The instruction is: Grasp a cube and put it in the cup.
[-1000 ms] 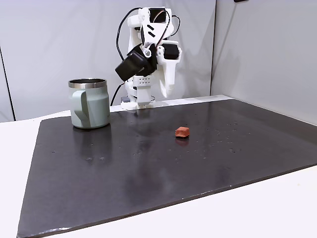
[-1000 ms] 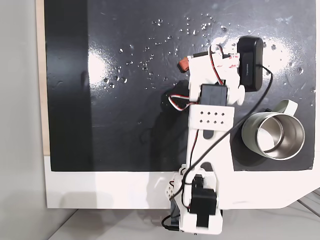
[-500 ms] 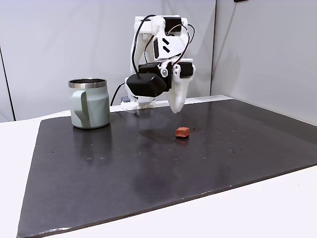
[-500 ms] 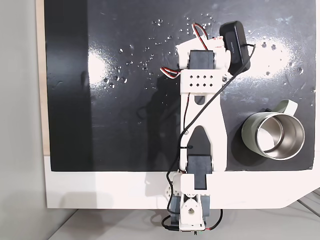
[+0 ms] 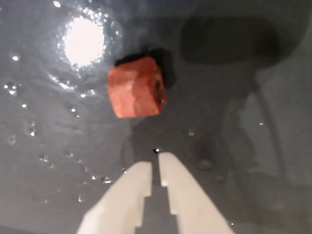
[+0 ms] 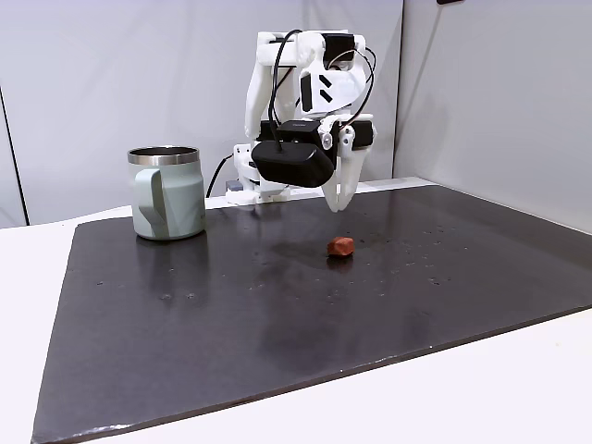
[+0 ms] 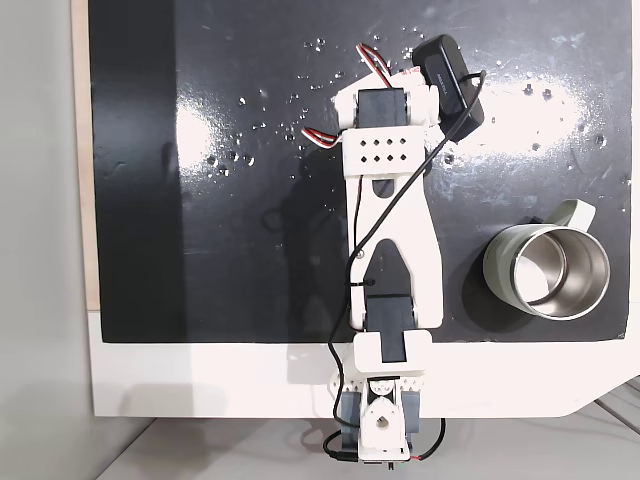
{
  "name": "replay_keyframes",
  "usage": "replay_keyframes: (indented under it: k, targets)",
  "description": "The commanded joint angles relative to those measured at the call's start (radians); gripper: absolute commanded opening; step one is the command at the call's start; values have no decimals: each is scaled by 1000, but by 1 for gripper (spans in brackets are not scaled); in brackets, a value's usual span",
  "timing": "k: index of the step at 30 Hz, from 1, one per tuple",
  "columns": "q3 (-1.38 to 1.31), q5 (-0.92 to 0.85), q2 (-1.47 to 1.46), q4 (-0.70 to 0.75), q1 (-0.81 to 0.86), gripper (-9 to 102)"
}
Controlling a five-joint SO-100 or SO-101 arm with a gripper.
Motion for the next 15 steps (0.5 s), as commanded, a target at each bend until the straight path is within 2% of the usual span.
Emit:
replay_keyframes:
  k: [1, 8, 15]
  targets:
    - [-75, -9, 5, 5, 11, 0]
    - [-75, -6, -14, 5, 26, 21]
    - [-84, -23, -37, 29, 32, 23]
